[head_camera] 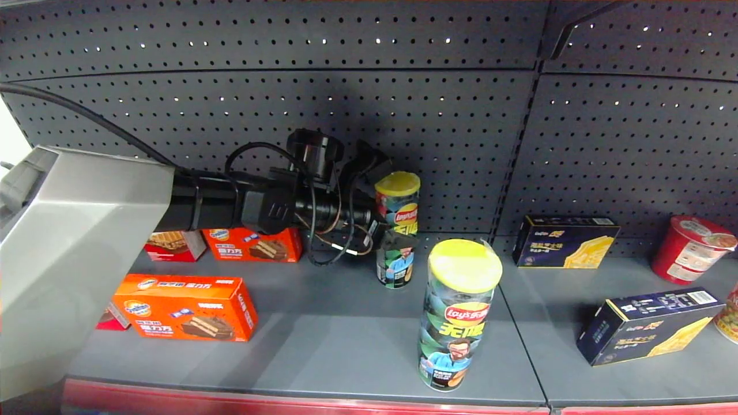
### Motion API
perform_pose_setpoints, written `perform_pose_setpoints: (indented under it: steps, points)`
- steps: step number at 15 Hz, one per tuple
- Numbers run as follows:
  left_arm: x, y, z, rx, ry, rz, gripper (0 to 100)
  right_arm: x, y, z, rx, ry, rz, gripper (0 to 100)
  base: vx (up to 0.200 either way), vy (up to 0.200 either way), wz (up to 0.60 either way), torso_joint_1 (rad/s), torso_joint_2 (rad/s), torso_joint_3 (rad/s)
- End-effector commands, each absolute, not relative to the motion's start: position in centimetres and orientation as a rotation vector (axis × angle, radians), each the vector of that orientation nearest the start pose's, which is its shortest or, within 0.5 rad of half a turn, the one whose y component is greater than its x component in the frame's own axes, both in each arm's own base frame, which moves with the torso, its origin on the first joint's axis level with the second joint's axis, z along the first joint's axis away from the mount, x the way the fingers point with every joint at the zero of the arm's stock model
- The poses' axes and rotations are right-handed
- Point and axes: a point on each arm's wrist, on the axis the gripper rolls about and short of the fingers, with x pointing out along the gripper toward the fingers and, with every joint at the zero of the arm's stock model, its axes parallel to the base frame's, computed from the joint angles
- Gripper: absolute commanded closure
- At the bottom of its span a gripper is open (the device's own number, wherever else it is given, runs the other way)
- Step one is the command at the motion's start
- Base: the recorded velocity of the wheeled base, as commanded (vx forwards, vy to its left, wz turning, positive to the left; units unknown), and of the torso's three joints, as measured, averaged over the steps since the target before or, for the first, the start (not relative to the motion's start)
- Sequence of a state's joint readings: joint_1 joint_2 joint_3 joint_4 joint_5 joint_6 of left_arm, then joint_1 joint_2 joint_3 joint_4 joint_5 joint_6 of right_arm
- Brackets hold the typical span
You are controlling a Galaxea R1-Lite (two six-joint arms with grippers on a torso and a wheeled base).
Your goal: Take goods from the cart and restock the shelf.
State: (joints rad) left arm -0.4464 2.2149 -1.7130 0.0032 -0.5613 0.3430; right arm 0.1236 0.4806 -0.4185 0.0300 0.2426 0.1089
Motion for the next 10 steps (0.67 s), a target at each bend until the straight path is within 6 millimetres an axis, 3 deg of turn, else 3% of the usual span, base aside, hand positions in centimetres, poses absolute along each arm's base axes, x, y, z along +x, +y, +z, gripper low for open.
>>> perform_pose_setpoints:
  steps: [1, 6, 10]
  points:
    - [40.4, -20.5, 17.7, 0.276, 0.348, -1.061, 0, 1.4, 0.7, 19.4, 0.113, 0.114, 0.361, 0, 0.000, 0.000, 0.00, 0.000, 0.00, 0.000]
    - [38.4, -18.9, 19.0, 0.281, 0.356, -1.037, 0, 1.8, 0.8, 20.3, 0.113, 0.108, 0.367, 0, 0.000, 0.000, 0.00, 0.000, 0.00, 0.000]
    - [36.1, -16.0, 19.3, 0.279, 0.354, -0.985, 0, 3.4, 1.0, 21.2, 0.105, 0.158, 0.383, 0, 0.000, 0.000, 0.00, 0.000, 0.00, 0.000]
